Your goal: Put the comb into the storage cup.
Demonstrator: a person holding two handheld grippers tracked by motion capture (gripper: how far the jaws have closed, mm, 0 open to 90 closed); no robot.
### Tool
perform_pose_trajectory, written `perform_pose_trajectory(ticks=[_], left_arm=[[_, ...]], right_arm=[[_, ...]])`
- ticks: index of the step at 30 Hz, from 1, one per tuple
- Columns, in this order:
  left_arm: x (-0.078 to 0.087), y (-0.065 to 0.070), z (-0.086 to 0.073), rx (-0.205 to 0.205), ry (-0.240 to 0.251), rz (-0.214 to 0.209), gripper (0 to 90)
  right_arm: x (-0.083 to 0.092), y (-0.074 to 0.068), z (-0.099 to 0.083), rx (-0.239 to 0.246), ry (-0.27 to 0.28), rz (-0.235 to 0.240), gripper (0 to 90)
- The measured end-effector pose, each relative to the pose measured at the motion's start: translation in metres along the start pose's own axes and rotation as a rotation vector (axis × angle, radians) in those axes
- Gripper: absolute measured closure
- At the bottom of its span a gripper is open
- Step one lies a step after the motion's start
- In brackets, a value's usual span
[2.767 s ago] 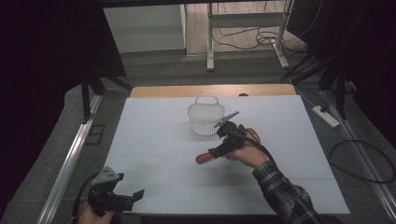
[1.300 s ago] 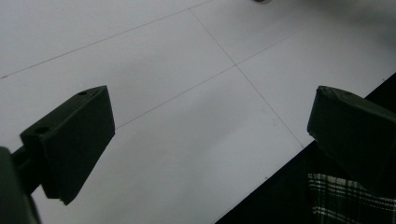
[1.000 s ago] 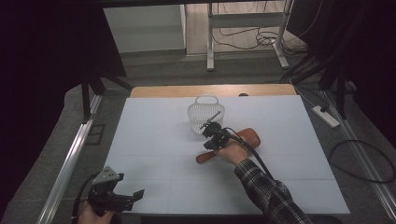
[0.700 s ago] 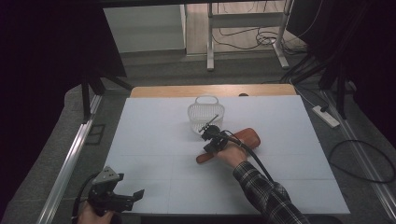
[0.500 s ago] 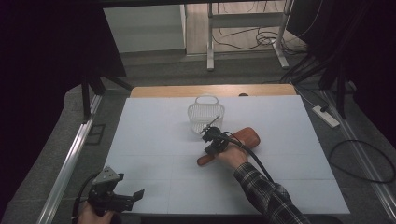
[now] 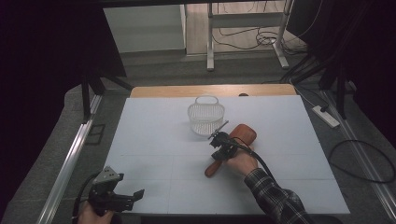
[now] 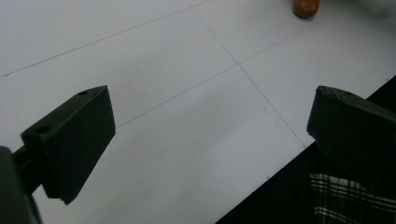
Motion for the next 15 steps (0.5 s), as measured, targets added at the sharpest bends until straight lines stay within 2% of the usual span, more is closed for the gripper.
perform_pose_trajectory(ticks=[15], left_arm=[[0.0,0.0,0.0,0.0,-0.002,0.003,2.0]], right_arm=[[0.01,-0.008,-0.026,-0.005,-0.019,0.013,89.6]])
Point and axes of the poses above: each handheld gripper's, and its own axes: x roughly backward along the jaws, z roughly out of its top, y roughly to its right, the point moved 5 cm from there along -x, roughly forward along the jaws, and after that the axes turned 12 degrees about z, right-handed, at the moved point
